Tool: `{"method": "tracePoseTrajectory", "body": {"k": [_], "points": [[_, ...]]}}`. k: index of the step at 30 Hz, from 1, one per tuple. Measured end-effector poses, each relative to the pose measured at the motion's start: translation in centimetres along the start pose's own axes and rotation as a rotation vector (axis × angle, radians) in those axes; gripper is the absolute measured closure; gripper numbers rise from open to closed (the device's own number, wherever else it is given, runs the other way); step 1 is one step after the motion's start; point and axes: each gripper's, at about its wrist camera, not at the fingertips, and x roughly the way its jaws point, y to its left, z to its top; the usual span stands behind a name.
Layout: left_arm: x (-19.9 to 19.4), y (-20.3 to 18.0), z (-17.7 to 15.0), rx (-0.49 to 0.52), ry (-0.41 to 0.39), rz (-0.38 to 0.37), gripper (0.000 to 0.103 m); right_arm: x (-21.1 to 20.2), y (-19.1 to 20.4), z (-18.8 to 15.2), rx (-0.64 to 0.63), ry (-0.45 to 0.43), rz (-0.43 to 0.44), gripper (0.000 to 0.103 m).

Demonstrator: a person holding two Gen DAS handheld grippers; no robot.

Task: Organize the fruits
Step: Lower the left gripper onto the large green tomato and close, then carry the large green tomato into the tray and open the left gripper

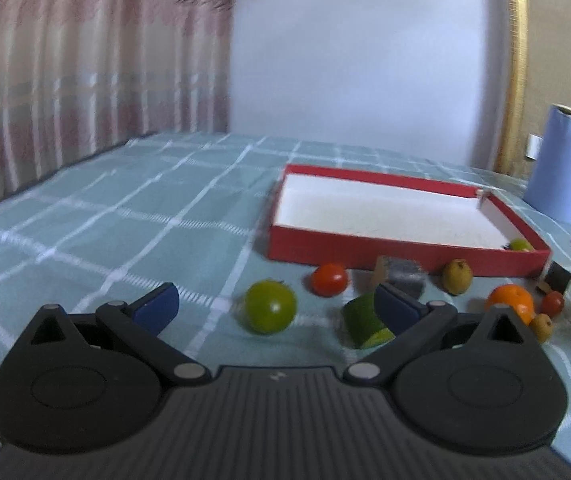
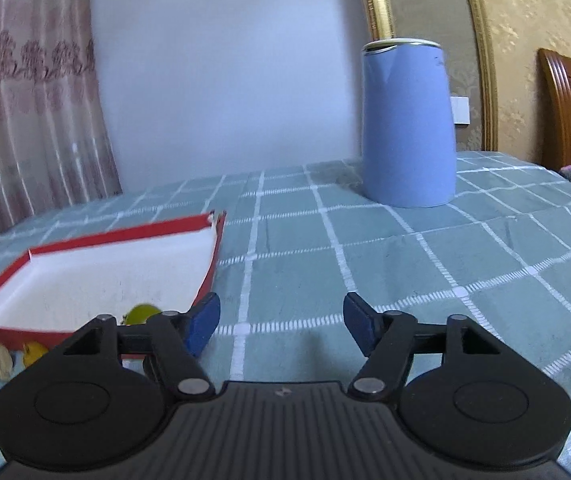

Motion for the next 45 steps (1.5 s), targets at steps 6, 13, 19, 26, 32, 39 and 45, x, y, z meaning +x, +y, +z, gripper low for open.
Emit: {"method": "tracePoseTrajectory", "body": {"k": [6, 13, 19, 26, 32, 39, 45], "points": [[-0.5, -1.5, -0.1, 0.109, -0.046, 0.011, 0.019, 0.0, -0.7, 0.2, 0.029, -0.013, 0.001, 0.035], [0.9, 0.2, 0.8, 0.059, 0.022, 0.078, 0.025, 0.1, -0.8, 0.1, 0.033, -0.01, 0.008, 0.035], [2.3, 1.3, 1.1, 0.037, 0.099, 0.063, 0.042, 0.1, -0.8, 0.1, 0.033, -0.014, 0.014, 0.035], [3.5, 0.9, 1.3, 0.048, 0.153, 0.012, 0.042, 0.2, -0.8, 0.1, 0.035, -0.011, 0.017, 0.035], [4.9, 0.4, 1.6, 0.065, 0.228, 0.009, 0.045, 0.3, -0.7, 0.0, 0.034, -0.008, 0.021, 0.035], [5.7, -0.4, 2.0, 0.075, 0.231, 0.022, 0.063, 1.2, -0.8, -0.2, 0.036, 0.067, -0.027, 0.025], [6.1, -0.3, 2.1, 0.065, 0.224, 0.028, 0.068, 2.0, -0.9, -0.3, 0.032, 0.134, -0.065, 0.025]]}}
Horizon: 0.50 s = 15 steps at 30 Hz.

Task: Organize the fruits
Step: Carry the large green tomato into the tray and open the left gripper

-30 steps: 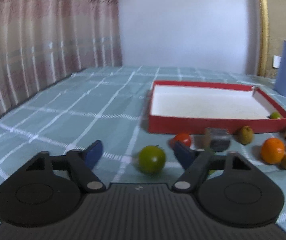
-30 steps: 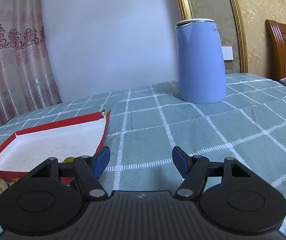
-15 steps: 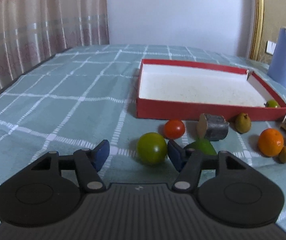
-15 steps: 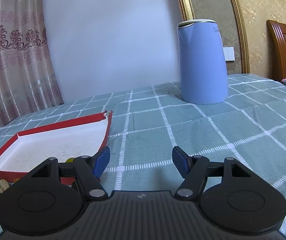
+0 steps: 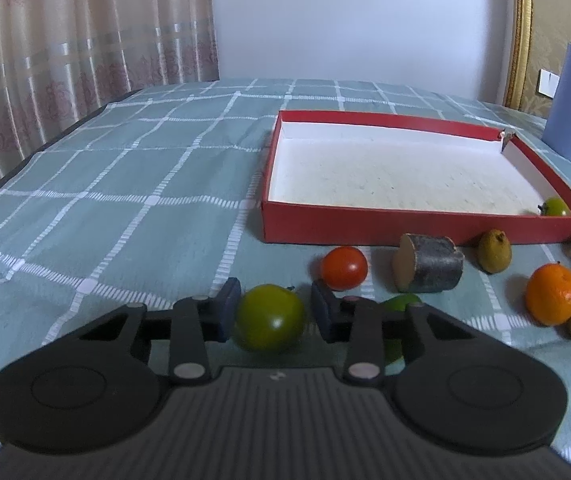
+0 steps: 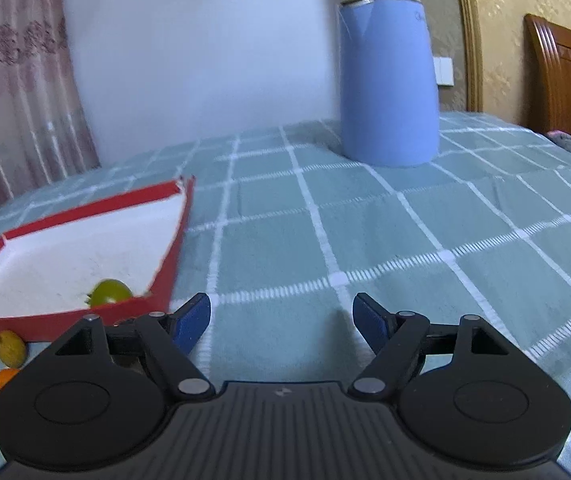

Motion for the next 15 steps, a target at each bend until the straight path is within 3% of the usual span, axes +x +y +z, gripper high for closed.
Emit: {"method": "tracePoseTrajectory", "body": {"k": [5, 9, 13, 15], "points": [[0.1, -0.1, -0.1, 0.006, -0.011, 0.005, 0.067, 0.0, -0.5, -0.2, 0.008, 0.05, -0.013, 0.025], [0.1, 0.1, 0.0, -0.003, -0.011, -0.003, 0.067, -2.4, -1.0, -1.5, 0.007, 0.066, 0.081, 0.025], [0.1, 0.1, 0.0, -0.006, -0.011, -0.003, 0.068, -4.1, -0.7, -2.9, -0.045, 0.079, 0.071, 0.024], [0.1, 0.1, 0.0, -0.007, -0.011, -0.001, 0.068, -4.3, -0.5, -3.1, -0.056, 0.082, 0.079, 0.016]]}}
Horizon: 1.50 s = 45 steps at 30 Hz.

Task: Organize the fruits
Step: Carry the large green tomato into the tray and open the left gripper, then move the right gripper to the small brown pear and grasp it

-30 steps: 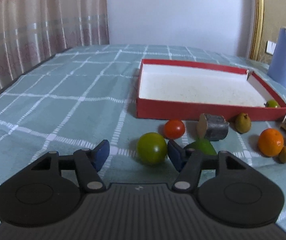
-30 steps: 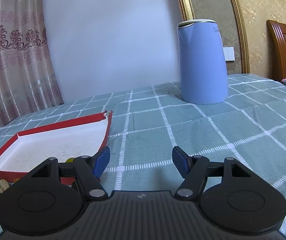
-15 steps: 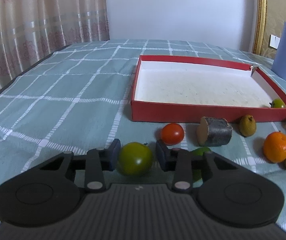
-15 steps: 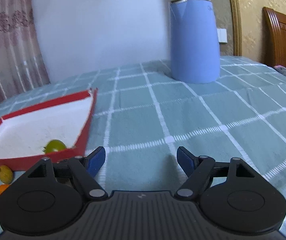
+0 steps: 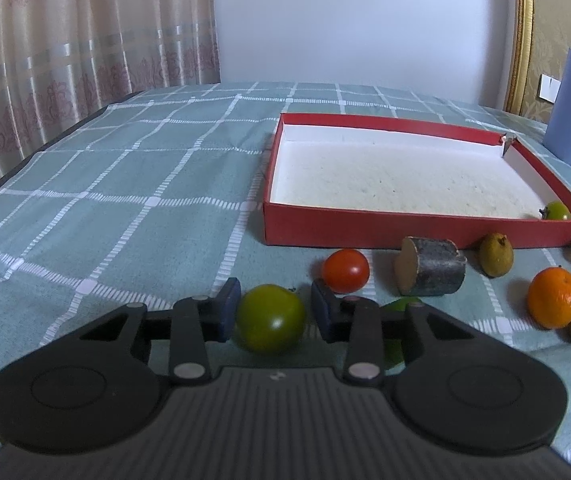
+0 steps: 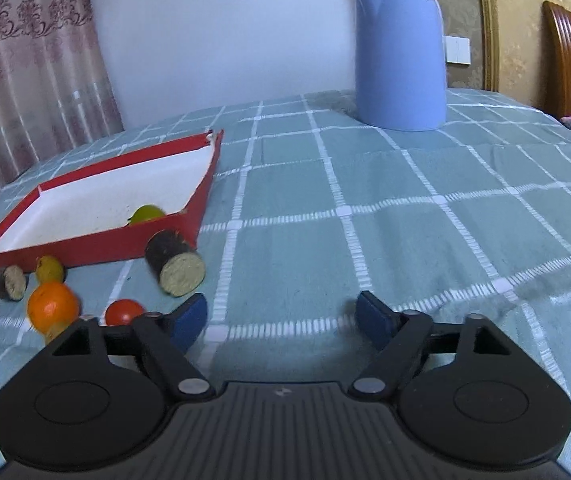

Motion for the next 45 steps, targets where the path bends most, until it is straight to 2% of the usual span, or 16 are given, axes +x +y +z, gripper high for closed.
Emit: {"method": "tracePoseTrajectory", "body": {"k": [4, 11, 20, 26, 31, 33, 34, 35, 36, 42, 44, 45], "points": [[-0.2, 0.1, 0.0, -0.01, -0.005, 0.008, 0.072, 0.5, 0.8, 0.0, -0.044, 0.02, -0.031, 0.015], [-1.0, -0.4, 0.8, -0.018, -0.041, 0.005, 0.073, 0.8, 1.4, -0.1, -0.081, 0.035, -0.048, 0.011], [-0.8, -3.0, 5.8, 0.03, -0.121, 0.046, 0.073, 0.9, 1.6, -0.1, -0.093, 0.04, -0.052, 0.009], [2.8, -4.4, 8.0, 0.051, -0.094, 0.096, 0.073, 0.9, 1.6, -0.1, -0.089, 0.04, -0.049, 0.009], [5.1, -4.3, 7.9, 0.041, -0.044, 0.101, 0.071, 0.9, 1.5, -0.1, -0.085, 0.038, -0.043, 0.009], [5.2, -4.3, 7.6, 0.04, -0.052, 0.113, 0.071, 0.9, 1.5, -0.1, -0.085, 0.039, -0.041, 0.008], [5.2, -4.2, 7.6, 0.039, -0.056, 0.121, 0.064, 0.9, 1.4, -0.1, -0.085, 0.039, -0.04, 0.008], [5.0, -4.1, 7.6, 0.032, -0.06, 0.117, 0.052, 0.9, 1.4, -0.1, -0.085, 0.038, -0.041, 0.008], [4.8, -4.0, 7.6, 0.026, -0.068, 0.112, 0.048, 0.9, 1.5, 0.0, -0.085, 0.038, -0.04, 0.008], [2.7, -3.9, 7.1, 0.033, -0.11, 0.114, 0.034, 0.9, 1.4, -0.1, -0.085, 0.038, -0.041, 0.008], [1.8, -3.6, 6.8, 0.029, -0.125, 0.116, 0.024, 0.9, 1.4, -0.1, -0.084, 0.038, -0.04, 0.008], [1.2, -3.4, 6.6, 0.03, -0.134, 0.118, 0.023, 0.9, 1.5, -0.1, -0.084, 0.038, -0.04, 0.008]]}}
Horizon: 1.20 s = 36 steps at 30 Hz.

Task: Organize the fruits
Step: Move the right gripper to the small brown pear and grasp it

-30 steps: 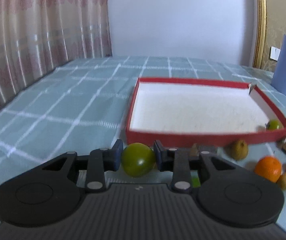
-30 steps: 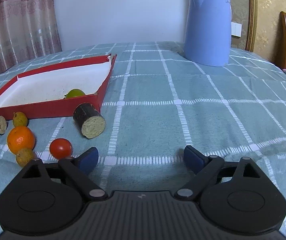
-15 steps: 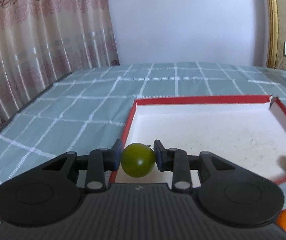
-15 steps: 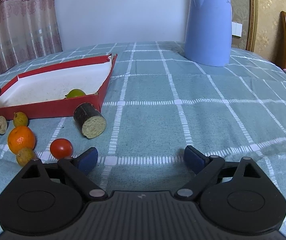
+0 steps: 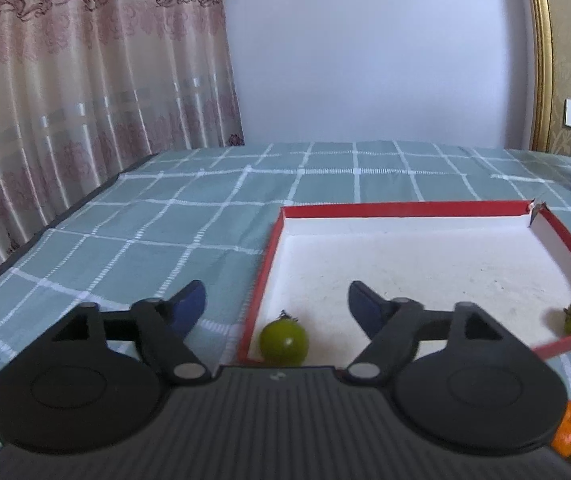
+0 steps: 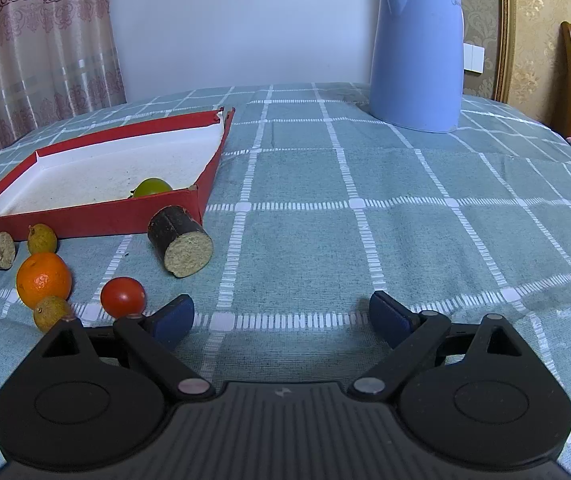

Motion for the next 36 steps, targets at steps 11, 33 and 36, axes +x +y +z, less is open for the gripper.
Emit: {"method": "tracePoseTrajectory", "body": {"k": [11, 33, 36], "points": [[-3.8, 3.3, -2.5, -0.041, -0.038, 0.035, 0.0, 0.0, 0.0, 0.0, -0.002, 0.001, -0.002, 0.008], [-2.8, 8.4, -5.9, -0.228, -0.007, 0.018, 0.0, -6.6, 4.3, -1.8, -0.132, -0.274, 0.265, 0.008], [-2.8, 8.6, -5.9, -0.241, -0.009, 0.01, 0.0, -6.4, 6.9, -1.7, -0.216, -0.265, 0.292, 0.009]]}}
